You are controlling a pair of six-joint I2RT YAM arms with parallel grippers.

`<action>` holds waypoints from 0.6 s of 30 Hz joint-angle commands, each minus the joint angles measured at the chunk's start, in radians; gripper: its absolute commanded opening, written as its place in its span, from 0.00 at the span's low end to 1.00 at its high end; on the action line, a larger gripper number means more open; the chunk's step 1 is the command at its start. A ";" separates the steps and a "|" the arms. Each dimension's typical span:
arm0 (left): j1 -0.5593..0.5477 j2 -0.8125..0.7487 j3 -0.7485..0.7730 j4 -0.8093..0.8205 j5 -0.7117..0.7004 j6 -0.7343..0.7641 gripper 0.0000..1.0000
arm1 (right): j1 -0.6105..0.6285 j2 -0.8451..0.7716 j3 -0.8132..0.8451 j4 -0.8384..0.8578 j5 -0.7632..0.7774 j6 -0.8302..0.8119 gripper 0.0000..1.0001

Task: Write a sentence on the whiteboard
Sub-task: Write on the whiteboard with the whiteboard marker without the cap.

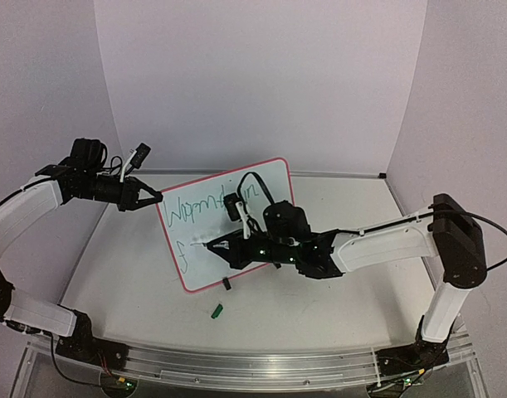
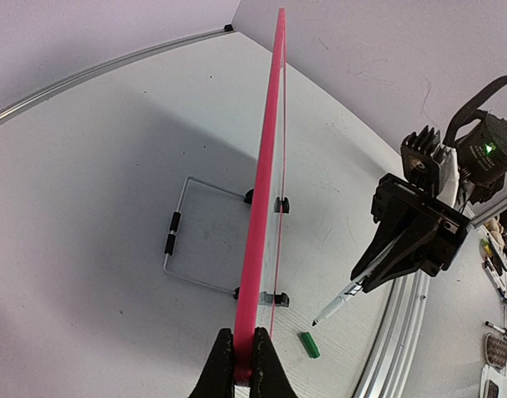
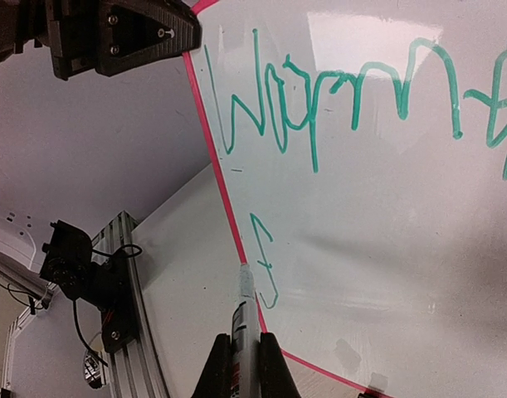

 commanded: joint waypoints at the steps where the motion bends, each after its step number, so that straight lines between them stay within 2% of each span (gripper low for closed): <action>1: -0.036 0.015 -0.007 -0.051 -0.032 0.019 0.00 | -0.002 0.028 0.028 0.030 -0.009 -0.014 0.00; 18: -0.038 0.023 -0.006 -0.051 -0.032 0.019 0.00 | 0.010 0.125 0.137 -0.033 0.000 -0.039 0.00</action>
